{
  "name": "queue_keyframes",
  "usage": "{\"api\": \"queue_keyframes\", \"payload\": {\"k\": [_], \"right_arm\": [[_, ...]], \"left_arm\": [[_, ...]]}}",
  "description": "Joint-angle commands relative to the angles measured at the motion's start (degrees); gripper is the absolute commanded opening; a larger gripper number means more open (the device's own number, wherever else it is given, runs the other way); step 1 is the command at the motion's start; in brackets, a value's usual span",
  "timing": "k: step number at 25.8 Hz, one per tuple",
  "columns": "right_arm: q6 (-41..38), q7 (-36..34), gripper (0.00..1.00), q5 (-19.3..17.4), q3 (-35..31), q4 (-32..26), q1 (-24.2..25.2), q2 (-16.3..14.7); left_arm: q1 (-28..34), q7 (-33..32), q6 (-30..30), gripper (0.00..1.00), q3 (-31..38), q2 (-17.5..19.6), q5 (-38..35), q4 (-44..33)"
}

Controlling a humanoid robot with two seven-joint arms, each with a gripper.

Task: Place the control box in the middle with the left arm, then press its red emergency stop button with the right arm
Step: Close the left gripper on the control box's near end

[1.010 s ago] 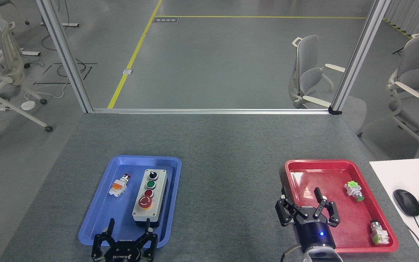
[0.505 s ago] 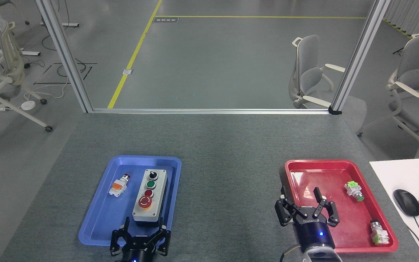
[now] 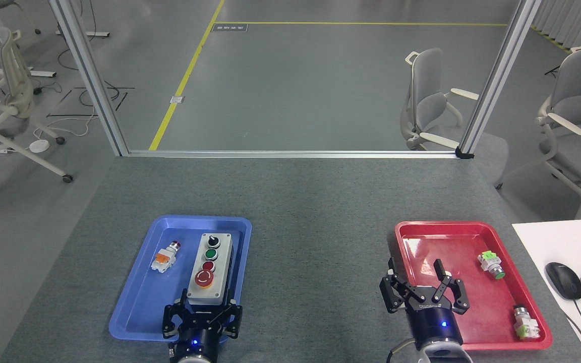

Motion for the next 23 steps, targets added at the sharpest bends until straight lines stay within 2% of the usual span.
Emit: {"api": "queue_keyframes", "payload": {"k": [1,11,12,15,16,18,20,21,22,23], "right_arm": [[-0.06,0.03,0.98,-0.01,0.00,0.00,0.00,0.04],[0.03,0.03,0.98,-0.01,0.00,0.00,0.00,-0.13],[-0.06,0.03,0.98,-0.01,0.00,0.00,0.00,-0.13],[0.03,0.03,0.98,-0.01,0.00,0.00,0.00,-0.13],[0.03,0.03,0.98,-0.01,0.00,0.00,0.00,-0.13],[0.03,0.03,0.98,0.08,0.00,0.00,0.00,-0.13],[0.03,0.03,0.98,-0.01,0.00,0.00,0.00,-0.13],[0.03,0.03,0.98,0.08,0.00,0.00,0.00,-0.13],[-0.06,0.03,0.98,0.08,0.00,0.00,0.00,-0.13],[0.03,0.03,0.98,0.08,0.00,0.00,0.00,-0.13]], "left_arm": [[-2.29,-0.04,0.07,0.99,0.29,0.08,0.35,2.96],[-8.62,-0.04,-0.02,0.98,0.37,0.78,5.28,10.52],[-9.15,-0.04,-0.11,0.96,0.37,0.87,5.89,10.87],[-10.20,-0.04,-0.63,0.76,0.37,1.23,6.33,12.01],[-10.29,-0.04,-0.90,0.64,0.29,1.75,6.33,11.93],[-10.38,-0.04,-2.30,0.34,0.29,2.89,6.33,11.93],[-10.38,-0.04,-3.98,0.16,0.37,3.25,6.59,11.93],[-10.47,-0.04,-4.33,0.04,0.37,3.33,7.12,11.66],[-10.56,0.05,-4.77,0.00,0.46,3.33,7.74,11.05],[-10.64,0.05,-5.12,0.00,0.37,3.51,8.53,9.82]]}}
